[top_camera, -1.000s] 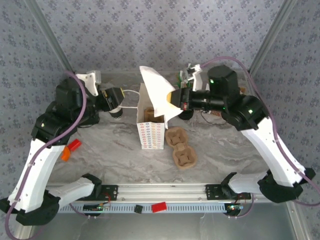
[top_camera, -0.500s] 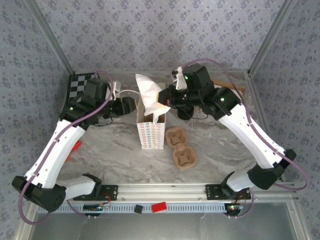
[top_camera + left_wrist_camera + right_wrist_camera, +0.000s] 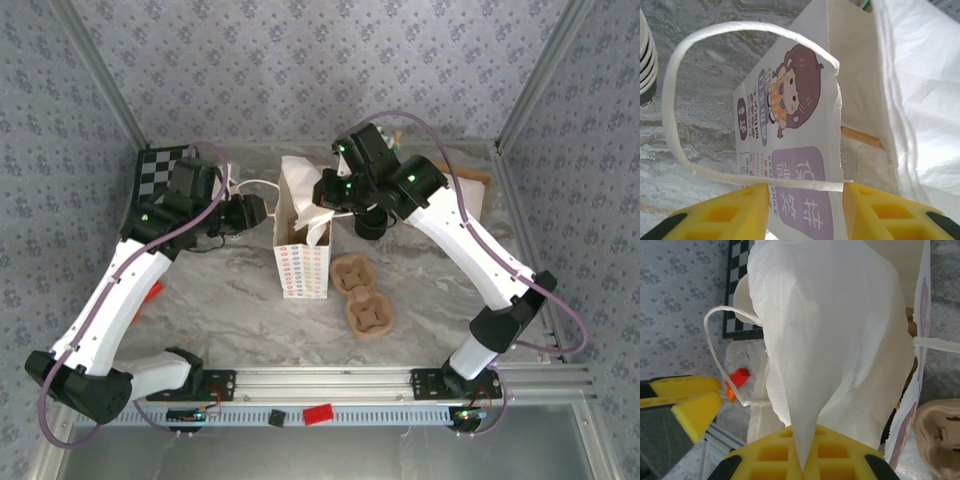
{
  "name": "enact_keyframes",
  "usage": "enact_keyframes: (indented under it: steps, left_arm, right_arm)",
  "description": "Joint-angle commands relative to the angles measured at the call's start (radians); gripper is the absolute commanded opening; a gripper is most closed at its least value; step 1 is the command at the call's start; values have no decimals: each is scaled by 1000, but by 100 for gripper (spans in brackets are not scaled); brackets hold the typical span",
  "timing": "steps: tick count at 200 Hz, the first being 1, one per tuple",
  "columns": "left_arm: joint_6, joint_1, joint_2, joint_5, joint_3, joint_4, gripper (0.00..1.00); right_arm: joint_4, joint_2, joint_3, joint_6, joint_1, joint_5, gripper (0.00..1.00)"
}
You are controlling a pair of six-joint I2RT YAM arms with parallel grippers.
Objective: Pack the takeout coffee
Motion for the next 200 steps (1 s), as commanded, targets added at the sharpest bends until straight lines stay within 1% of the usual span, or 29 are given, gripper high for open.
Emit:
enact_keyframes:
  steps: [1, 36, 73, 88, 93, 114, 128, 133, 142, 147, 162, 172, 179, 190, 200]
  left_arm:
    - [5, 7, -3, -19, -2, 7, 43]
    - [4, 6, -6, -21, -2, 6, 42]
    - [4, 7, -5, -23, -2, 6, 43]
    - [1, 7, -7, -23, -2, 7, 43]
    - [2, 6, -7, -21, -3, 8, 43]
    - [2, 7, -10, -26, 1, 2, 43]
    - [3, 6, -10, -33, 3, 0, 44]
    - [3, 6, -11, -33, 4, -2, 44]
    - [3, 6, -12, -36, 4, 0, 44]
    - [2, 7, -12, -37, 3, 0, 44]
    - [-1, 7, -12, -40, 4, 0, 45]
    - [-2, 6, -14, -41, 7, 0, 45]
    - [-2, 7, -14, -39, 8, -2, 45]
    - [-1, 7, -17, -41, 10, -5, 45]
    - [1, 7, -19, -46, 14, -10, 45]
  right_arm:
    - [-108, 43, 45, -54, 29, 77, 0]
    - [-143, 100, 74, -82, 68, 148, 0]
    - [-217, 169, 168, -117, 113, 269, 1]
    - [-220, 186, 179, -116, 124, 278, 2]
    - [-224, 191, 178, -149, 128, 283, 2]
    - [-263, 207, 189, -158, 146, 304, 5]
    - [-268, 202, 203, -166, 160, 307, 12]
    - [-267, 198, 209, -170, 169, 310, 16]
    - [-267, 194, 226, -178, 179, 314, 28]
    - [-266, 192, 238, -186, 185, 314, 32]
    - [-262, 185, 267, -206, 199, 329, 39]
    - [-294, 187, 286, -215, 198, 314, 44]
    - [-321, 190, 305, -233, 197, 327, 48]
    - [-352, 194, 325, -237, 194, 359, 50]
    - [-358, 194, 327, -244, 185, 360, 50]
